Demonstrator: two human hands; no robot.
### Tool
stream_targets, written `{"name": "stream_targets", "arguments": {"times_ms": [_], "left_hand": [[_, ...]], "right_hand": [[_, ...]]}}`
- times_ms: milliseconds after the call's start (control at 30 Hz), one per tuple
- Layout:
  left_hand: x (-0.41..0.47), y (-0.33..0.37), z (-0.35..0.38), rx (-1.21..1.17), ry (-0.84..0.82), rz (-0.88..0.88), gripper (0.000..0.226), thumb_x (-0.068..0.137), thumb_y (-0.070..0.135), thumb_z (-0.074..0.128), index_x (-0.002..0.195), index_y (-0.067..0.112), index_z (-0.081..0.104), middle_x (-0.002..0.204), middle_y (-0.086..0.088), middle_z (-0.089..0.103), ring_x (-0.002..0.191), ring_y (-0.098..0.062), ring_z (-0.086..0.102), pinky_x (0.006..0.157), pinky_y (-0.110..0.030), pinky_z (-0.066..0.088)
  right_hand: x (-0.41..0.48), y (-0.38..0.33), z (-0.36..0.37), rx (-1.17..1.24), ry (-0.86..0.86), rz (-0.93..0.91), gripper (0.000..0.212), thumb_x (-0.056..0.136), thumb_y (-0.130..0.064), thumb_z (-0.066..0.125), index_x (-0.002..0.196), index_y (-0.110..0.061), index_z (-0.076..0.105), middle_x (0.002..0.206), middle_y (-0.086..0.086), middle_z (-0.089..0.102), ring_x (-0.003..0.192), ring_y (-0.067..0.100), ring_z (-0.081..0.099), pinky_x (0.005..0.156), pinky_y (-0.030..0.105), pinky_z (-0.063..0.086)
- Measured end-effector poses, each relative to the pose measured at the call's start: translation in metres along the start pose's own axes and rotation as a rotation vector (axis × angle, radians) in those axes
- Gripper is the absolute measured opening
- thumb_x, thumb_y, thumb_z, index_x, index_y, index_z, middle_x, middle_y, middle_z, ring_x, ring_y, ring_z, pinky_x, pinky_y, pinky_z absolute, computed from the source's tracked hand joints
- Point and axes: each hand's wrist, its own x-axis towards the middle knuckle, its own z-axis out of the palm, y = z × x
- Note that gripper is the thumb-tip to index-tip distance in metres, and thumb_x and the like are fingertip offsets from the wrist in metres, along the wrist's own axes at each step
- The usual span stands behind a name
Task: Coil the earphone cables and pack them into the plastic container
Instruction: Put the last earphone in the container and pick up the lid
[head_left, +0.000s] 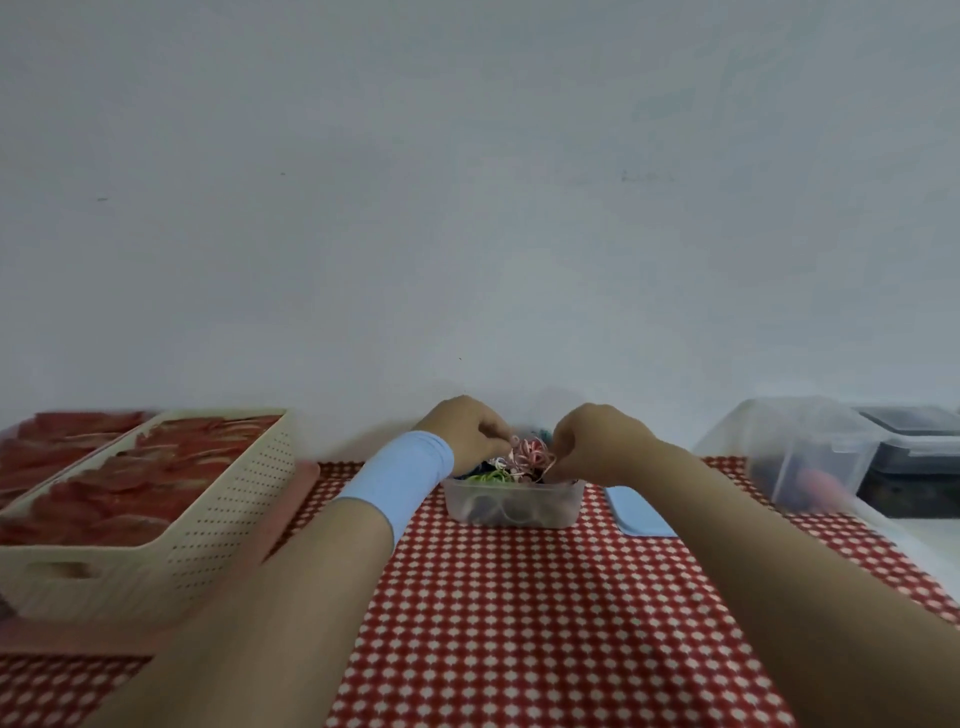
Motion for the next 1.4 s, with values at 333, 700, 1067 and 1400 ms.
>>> {"name": "stream_targets", "arguments": {"times_ms": [333,700,1067,1400], "left_hand": [[-0.016,0.001,0.019,-0.015,0.049,0.039,0.017,0.078,0.033,0.075,0.095,0.037,0.076,0.089,0.022,0.067,0.089,0.000,0.059,0.083,-0.023,0.048],[-0.009,0.000,0.031,0.003,0.207,-0.012,0.014,0.075,0.026,0.081,0.082,0.030,0.070,0.084,0.015,0.064,0.080,-0.006,0.060,0.076,-0.023,0.051],[-0.001,-0.010,0.022,0.253,0.104,0.142,0.025,0.094,0.028,0.058,0.113,0.032,0.073,0.103,0.004,0.068,0.098,-0.017,0.056,0.089,-0.035,0.048],[-0.004,0.005,0.037,0.369,-0.229,-0.004,0.052,0.106,0.037,0.022,0.157,0.024,0.016,0.166,-0.001,0.003,0.151,-0.022,0.009,0.122,-0.038,0.009]], "right_hand": [[-0.013,0.009,-0.002,0.274,0.049,-0.135,0.008,0.080,-0.030,0.077,0.086,-0.035,0.077,0.092,-0.018,0.072,0.092,0.002,0.064,0.084,0.028,0.054],[-0.015,-0.001,0.008,0.123,0.028,-0.073,0.024,0.084,-0.049,0.064,0.081,-0.029,0.077,0.085,-0.009,0.074,0.080,0.012,0.066,0.073,0.033,0.056],[-0.005,-0.003,0.006,0.015,0.087,-0.023,0.048,0.092,-0.050,0.060,0.079,-0.007,0.074,0.068,0.001,0.061,0.062,0.016,0.053,0.058,0.031,0.042],[-0.009,0.003,0.032,-0.059,-0.019,-0.170,0.038,0.106,-0.022,0.036,0.137,-0.032,0.057,0.132,-0.001,0.067,0.118,0.023,0.059,0.099,0.038,0.043]]}}
